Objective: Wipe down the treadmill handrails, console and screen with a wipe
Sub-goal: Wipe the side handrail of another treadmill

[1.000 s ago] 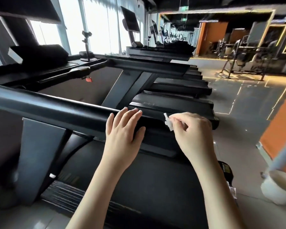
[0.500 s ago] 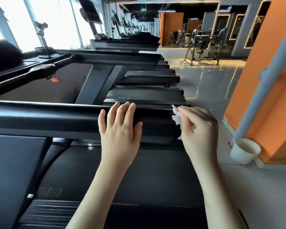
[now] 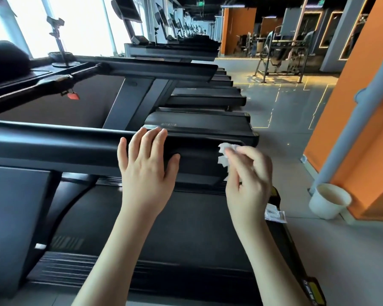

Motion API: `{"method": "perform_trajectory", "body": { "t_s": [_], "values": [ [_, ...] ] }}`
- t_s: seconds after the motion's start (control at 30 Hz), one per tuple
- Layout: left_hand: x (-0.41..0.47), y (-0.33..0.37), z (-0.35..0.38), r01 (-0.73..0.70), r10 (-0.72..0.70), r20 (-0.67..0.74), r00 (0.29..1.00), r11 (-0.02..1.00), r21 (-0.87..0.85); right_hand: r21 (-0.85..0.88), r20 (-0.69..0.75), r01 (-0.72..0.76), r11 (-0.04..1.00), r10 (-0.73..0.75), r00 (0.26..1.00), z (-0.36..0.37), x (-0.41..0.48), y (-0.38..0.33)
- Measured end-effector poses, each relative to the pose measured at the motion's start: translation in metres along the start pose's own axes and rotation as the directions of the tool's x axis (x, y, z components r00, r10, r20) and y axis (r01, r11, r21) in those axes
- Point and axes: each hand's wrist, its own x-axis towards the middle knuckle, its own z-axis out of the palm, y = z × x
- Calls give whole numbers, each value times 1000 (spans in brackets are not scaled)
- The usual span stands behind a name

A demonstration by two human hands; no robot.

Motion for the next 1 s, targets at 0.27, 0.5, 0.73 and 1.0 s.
{"method": "perform_trajectory", "body": {
  "t_s": [0.27, 0.5, 0.73, 1.0],
  "values": [
    [0, -1, 0, -1, 1, 0, 1000, 1000, -8, -152, -28, 96, 984, -102, 994, -7, -21, 9],
    [3, -10, -2, -81, 81, -11, 997, 997, 6, -90, 26, 80, 993, -78, 997, 9, -46, -17],
    [2, -12, 0, -87, 87, -13, 996, 996, -3, -99, -35, -15, 995, 12, 999, 13, -45, -31],
    [3, -15, 0, -121, 121, -23, 992, 993, -4, -116, -18, 3, 993, -5, 1000, 17, -50, -29]
  ]
}}
